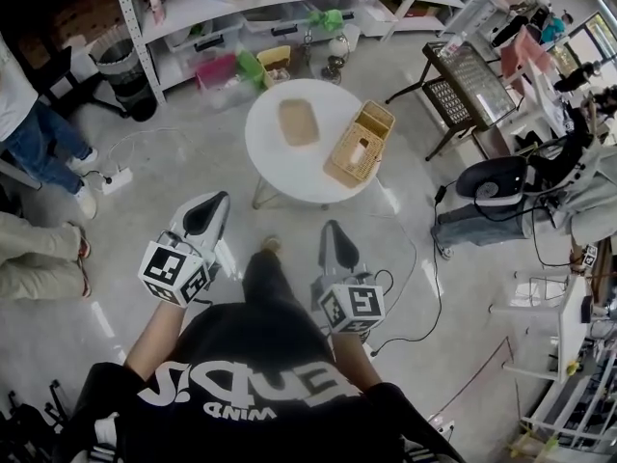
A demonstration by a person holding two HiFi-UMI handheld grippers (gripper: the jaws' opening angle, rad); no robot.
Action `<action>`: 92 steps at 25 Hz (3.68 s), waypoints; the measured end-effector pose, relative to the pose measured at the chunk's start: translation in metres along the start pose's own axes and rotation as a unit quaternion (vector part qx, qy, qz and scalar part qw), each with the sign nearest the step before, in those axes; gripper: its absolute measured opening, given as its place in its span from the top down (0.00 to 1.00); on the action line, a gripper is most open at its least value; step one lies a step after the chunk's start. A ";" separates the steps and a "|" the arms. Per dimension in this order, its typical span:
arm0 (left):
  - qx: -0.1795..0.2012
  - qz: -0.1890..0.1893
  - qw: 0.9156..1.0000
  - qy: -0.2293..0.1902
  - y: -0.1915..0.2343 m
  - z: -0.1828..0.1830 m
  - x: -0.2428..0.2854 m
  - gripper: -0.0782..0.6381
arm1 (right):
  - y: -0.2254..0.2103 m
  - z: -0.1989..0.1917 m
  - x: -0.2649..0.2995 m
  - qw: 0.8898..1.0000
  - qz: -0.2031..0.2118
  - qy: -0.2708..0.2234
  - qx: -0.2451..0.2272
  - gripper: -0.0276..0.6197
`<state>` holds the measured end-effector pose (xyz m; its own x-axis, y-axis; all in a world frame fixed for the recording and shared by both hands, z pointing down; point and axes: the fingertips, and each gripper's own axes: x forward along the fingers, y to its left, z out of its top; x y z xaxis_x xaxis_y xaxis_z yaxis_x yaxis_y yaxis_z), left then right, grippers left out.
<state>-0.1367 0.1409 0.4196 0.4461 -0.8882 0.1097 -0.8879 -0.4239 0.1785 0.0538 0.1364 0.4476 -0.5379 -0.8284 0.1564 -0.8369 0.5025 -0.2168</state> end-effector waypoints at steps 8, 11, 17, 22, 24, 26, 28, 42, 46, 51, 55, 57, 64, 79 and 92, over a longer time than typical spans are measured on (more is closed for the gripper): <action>0.002 0.009 1.000 0.002 0.033 0.036 0.081 0.89 | -0.059 0.038 0.063 1.000 0.003 0.007 0.007 0.96; 0.001 0.007 1.000 0.003 0.041 0.046 0.112 0.89 | -0.080 0.051 0.087 1.000 0.004 0.006 0.012 0.96; 0.003 0.008 1.000 0.012 0.061 0.061 0.169 0.89 | -0.114 0.074 0.138 1.000 0.011 0.004 0.020 0.96; 0.011 0.007 1.000 0.019 0.074 0.068 0.208 0.89 | -0.136 0.087 0.170 1.000 0.015 0.005 0.021 0.96; 0.011 0.007 1.000 0.020 0.077 0.065 0.220 0.89 | -0.143 0.088 0.177 1.000 0.016 0.001 0.020 0.96; 0.011 0.004 1.000 0.020 0.079 0.063 0.230 0.89 | -0.149 0.088 0.183 1.000 0.014 -0.003 0.020 0.96; 0.009 0.001 1.000 0.021 0.082 0.062 0.239 0.89 | -0.154 0.089 0.188 1.000 0.009 -0.004 0.024 0.96; 0.006 -0.075 0.995 0.065 0.101 0.062 0.308 0.89 | -0.177 0.103 0.225 0.998 -0.044 -0.015 0.033 0.96; 0.000 -0.083 0.994 0.070 0.116 0.062 0.321 0.83 | -0.179 0.104 0.244 0.998 -0.050 -0.014 0.034 0.96; -0.009 -0.084 0.994 0.072 0.132 0.059 0.338 0.74 | -0.183 0.103 0.259 0.998 -0.054 -0.009 0.038 0.96; -0.016 -0.083 0.993 0.083 0.144 0.045 0.354 0.63 | -0.187 0.100 0.267 0.998 -0.058 -0.007 0.031 0.96; -0.021 -0.082 0.993 0.088 0.150 0.037 0.361 0.56 | -0.189 0.098 0.270 0.998 -0.060 -0.007 0.029 0.96; -0.025 -0.082 0.988 0.125 0.163 0.006 0.388 0.52 | -0.199 0.098 0.274 0.997 -0.072 -0.005 0.039 0.96; -0.040 -0.078 0.971 0.223 0.198 -0.095 0.436 0.52 | -0.213 0.083 0.281 0.994 -0.098 0.015 0.052 0.96; -0.060 -0.076 0.943 0.318 0.218 -0.182 0.471 0.52 | -0.229 0.067 0.285 0.990 -0.121 0.033 0.062 0.96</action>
<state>-0.1003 -0.3378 0.6877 0.5782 -0.5160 0.6320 -0.8062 -0.4806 0.3451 0.0986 -0.2317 0.4771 -0.3312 -0.9008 0.2809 -0.9257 0.2526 -0.2814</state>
